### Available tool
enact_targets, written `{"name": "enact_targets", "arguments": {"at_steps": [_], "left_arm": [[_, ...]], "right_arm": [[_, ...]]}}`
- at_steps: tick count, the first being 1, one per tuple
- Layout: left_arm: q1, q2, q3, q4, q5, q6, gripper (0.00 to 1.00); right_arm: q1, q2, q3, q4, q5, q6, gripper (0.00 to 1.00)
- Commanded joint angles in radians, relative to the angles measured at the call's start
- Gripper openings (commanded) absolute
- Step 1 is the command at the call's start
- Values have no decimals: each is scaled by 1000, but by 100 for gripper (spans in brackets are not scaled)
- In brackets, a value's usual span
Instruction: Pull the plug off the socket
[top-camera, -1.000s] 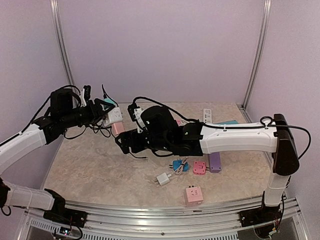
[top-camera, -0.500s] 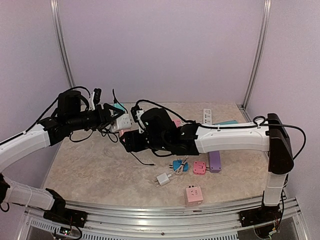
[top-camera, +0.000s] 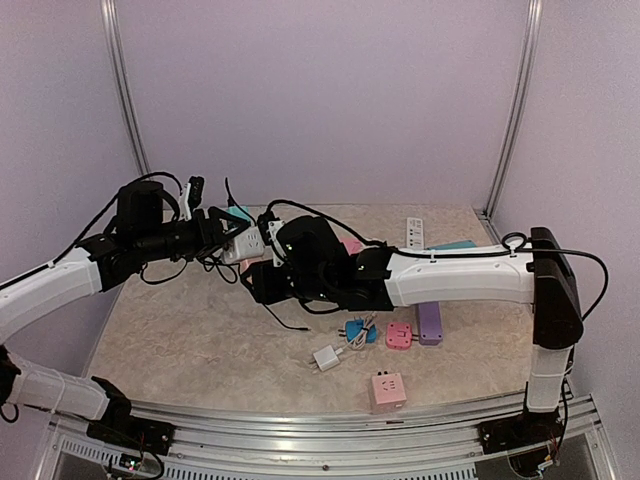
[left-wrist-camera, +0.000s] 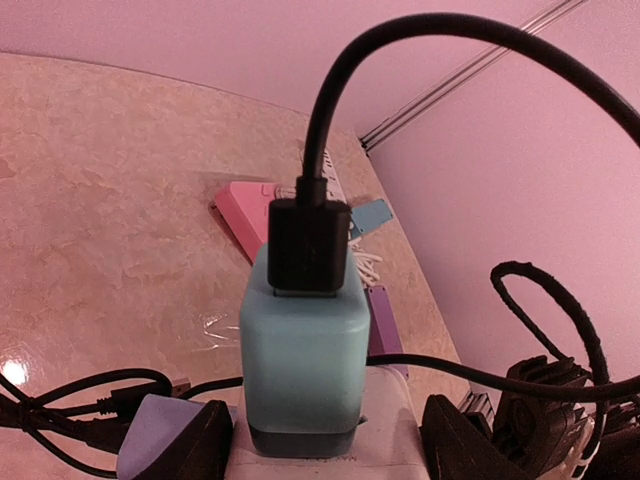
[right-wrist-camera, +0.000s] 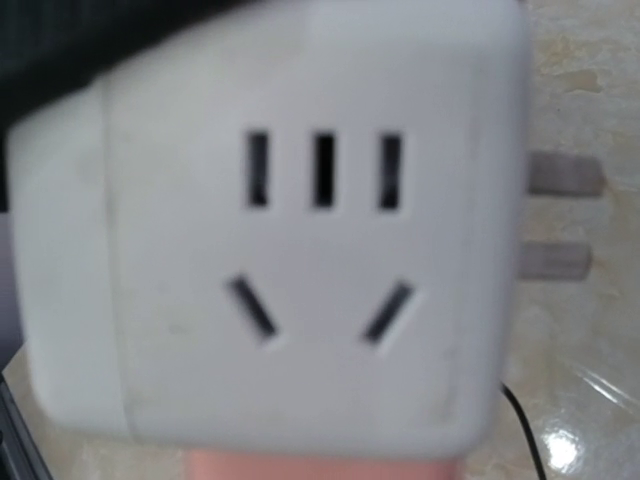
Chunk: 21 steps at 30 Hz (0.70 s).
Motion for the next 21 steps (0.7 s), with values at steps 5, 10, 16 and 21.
{"name": "enact_targets", "arguments": {"at_steps": [5, 10, 16, 21], "left_arm": [[-3, -4, 16, 66, 10, 20, 23], [-5, -5, 18, 64, 6, 25, 23], [-7, 2, 27, 59, 6, 34, 23], [-9, 11, 32, 59, 11, 38, 23]], "right_arm": [[-5, 16, 15, 1, 7, -3, 34], [-5, 12, 14, 2, 12, -6, 15], [-6, 8, 14, -8, 18, -25, 0], [-5, -2, 1, 6, -3, -79, 0]]}}
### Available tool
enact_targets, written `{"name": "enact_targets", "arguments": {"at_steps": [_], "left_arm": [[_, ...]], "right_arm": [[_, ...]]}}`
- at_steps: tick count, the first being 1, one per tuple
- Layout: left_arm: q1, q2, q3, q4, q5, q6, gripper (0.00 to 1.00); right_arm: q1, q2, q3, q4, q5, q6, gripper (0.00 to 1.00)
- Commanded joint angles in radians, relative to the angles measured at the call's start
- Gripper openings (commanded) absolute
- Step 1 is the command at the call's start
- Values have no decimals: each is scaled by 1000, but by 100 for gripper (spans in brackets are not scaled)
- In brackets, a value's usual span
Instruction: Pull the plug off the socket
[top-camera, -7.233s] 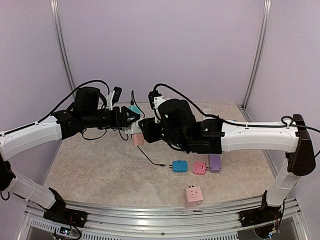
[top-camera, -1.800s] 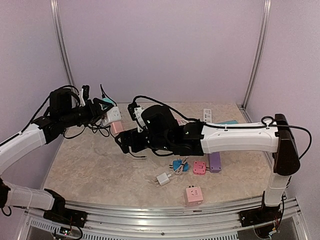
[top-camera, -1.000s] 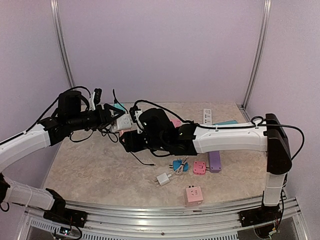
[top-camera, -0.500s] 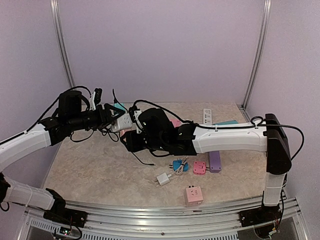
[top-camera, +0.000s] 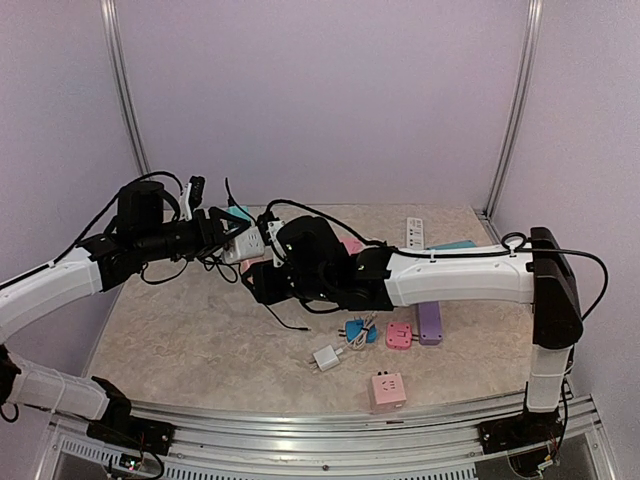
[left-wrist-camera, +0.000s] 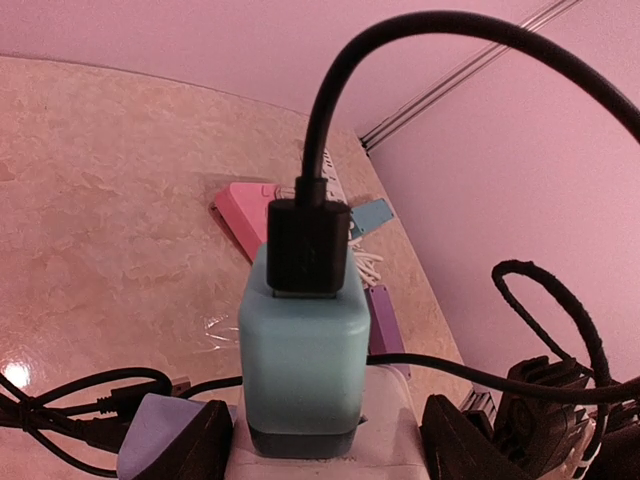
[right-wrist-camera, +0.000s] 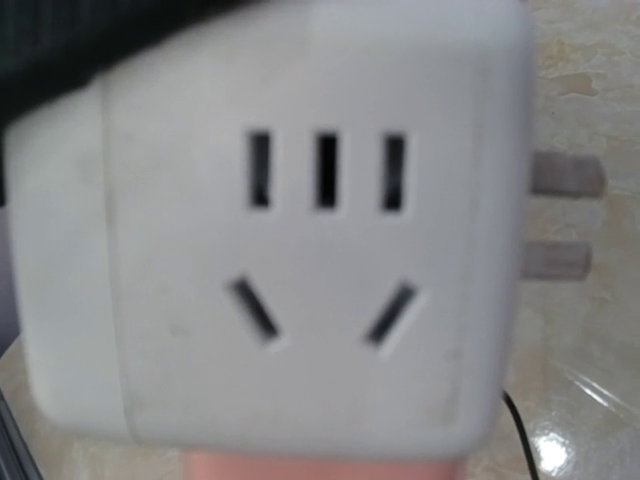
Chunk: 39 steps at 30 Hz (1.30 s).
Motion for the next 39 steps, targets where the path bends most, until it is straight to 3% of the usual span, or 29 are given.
{"name": "enact_targets", "arguments": {"at_steps": [1, 14, 27, 39], "left_arm": [[-7, 8, 34, 56, 13, 29, 23], [-7, 14, 37, 56, 12, 32, 23], [-7, 2, 29, 30, -8, 32, 23], [-7, 0, 32, 29, -11, 36, 23]], "right_arm": [[-4, -7, -4, 13, -15, -77, 0], [-4, -22, -9, -2, -30, -162, 0], [-39, -50, -31, -31, 21, 41, 0], [-53, -52, -41, -44, 16, 69, 0]]}}
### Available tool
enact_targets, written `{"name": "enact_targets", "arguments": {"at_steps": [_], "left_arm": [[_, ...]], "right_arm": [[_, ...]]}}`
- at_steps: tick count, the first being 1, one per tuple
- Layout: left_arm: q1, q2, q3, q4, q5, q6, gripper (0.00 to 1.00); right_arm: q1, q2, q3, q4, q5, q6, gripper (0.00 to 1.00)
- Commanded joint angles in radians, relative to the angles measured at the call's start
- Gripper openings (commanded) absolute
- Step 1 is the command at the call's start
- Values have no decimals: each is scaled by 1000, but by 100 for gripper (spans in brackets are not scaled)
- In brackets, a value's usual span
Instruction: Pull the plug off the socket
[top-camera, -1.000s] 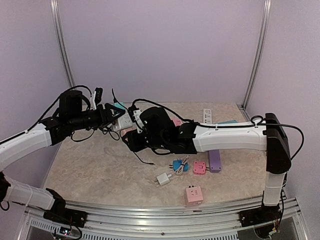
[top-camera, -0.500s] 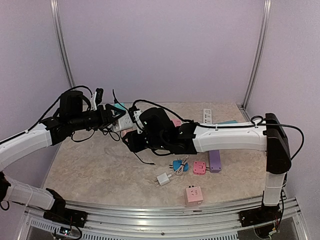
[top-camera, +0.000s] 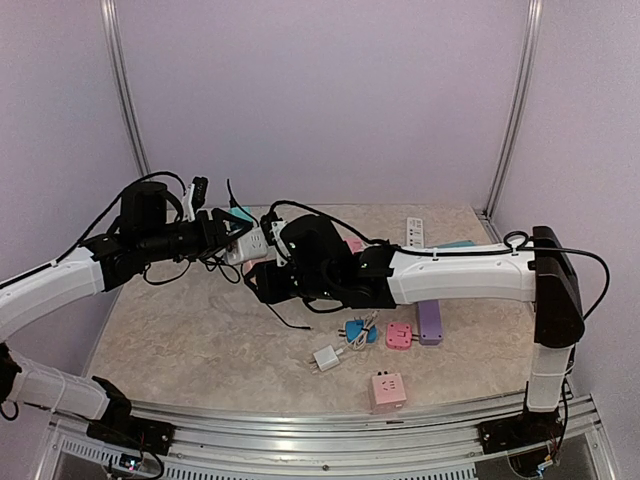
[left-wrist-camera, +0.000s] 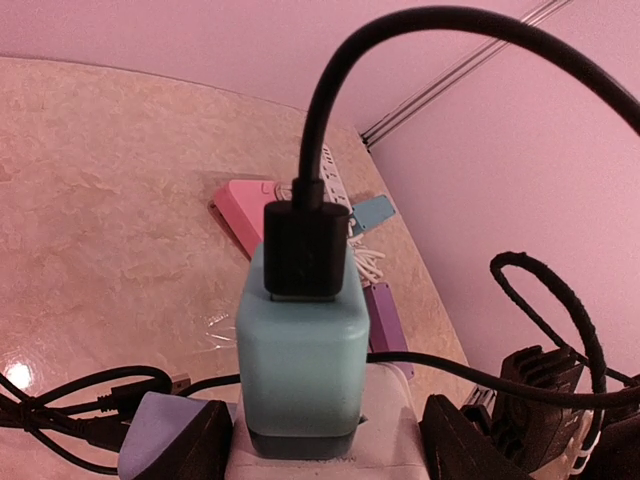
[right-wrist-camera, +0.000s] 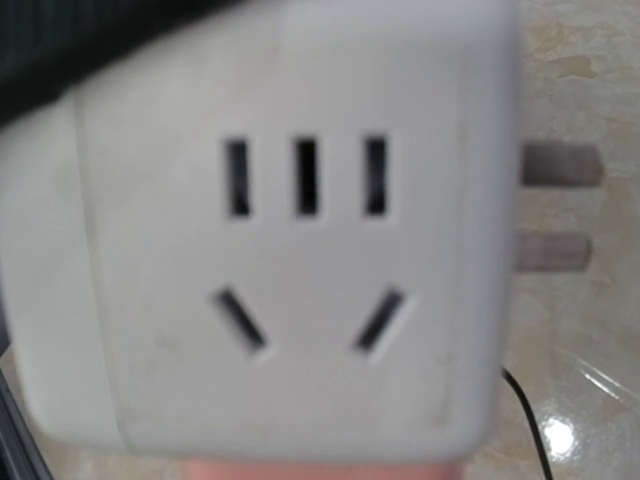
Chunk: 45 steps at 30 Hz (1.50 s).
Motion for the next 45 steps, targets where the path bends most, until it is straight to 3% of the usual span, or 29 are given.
{"name": "enact_targets", "arguments": {"at_steps": [1, 18, 28, 37, 45], "left_arm": [[2, -12, 31, 22, -1, 28, 23], [55, 8, 46, 22, 53, 22, 23], [67, 11, 49, 19, 56, 24, 23], [70, 3, 46, 22, 52, 26, 23], [71, -3, 46, 22, 48, 28, 23]], "right_arm": [[-36, -44, -33, -20, 39, 31, 0], [24, -39, 15, -37, 17, -219, 0], [39, -27, 37, -46, -10, -252, 0], [26, -33, 57, -118, 88, -137, 0], [-25, -55, 7, -121, 83, 0, 0]]}}
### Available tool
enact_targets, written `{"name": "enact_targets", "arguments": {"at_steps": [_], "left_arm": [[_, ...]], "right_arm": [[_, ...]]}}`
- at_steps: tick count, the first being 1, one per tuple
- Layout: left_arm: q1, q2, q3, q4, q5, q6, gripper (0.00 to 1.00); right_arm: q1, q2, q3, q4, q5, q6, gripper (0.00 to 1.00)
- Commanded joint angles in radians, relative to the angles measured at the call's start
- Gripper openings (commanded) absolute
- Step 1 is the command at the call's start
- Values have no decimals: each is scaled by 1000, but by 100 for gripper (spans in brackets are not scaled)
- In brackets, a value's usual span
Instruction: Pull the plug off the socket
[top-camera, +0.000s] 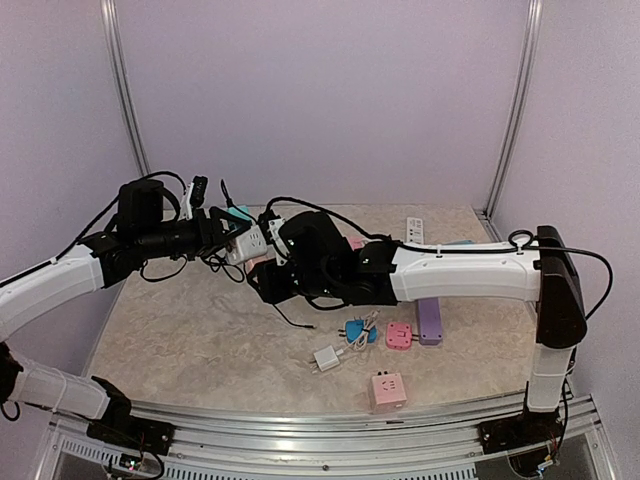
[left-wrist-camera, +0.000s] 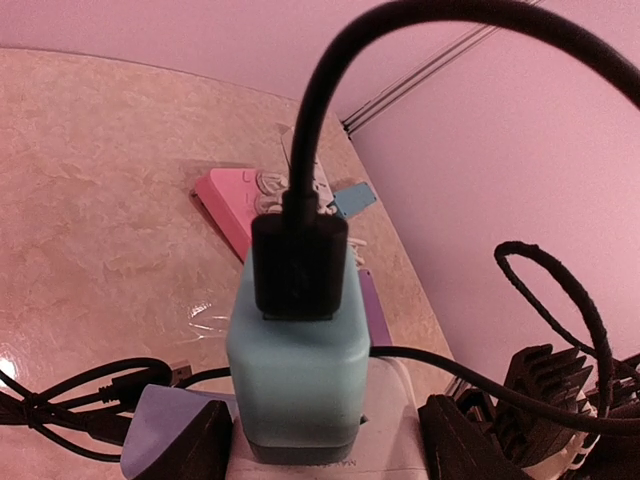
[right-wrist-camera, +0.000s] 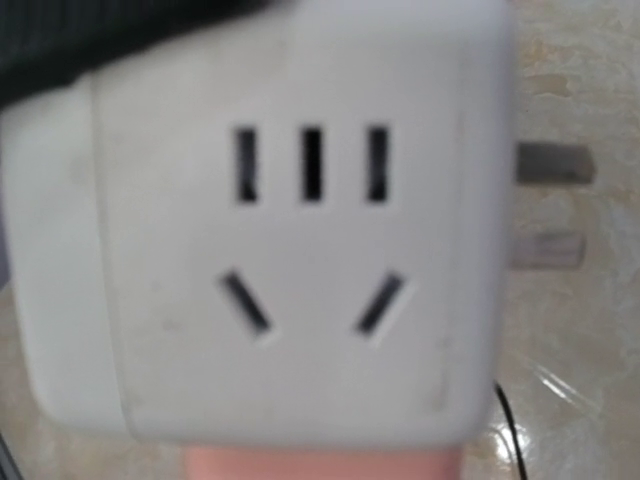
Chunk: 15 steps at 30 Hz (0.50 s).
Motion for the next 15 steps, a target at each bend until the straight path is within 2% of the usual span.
{"name": "enact_targets", "arguments": {"at_steps": [1, 7, 12, 15], "left_arm": [[26, -12, 36, 28, -54, 31, 23], [29, -17, 36, 26, -58, 35, 23], [39, -16, 44, 19, -57, 37, 23], [46, -18, 47, 11, -61, 40, 23]], "right_arm": [[-35, -42, -17, -62, 44, 91, 0], [-40, -42, -22, -68, 42, 95, 0], [-35, -74, -76, 19, -8, 16, 0], [-25, -82, -75, 16, 2, -39, 0]]}}
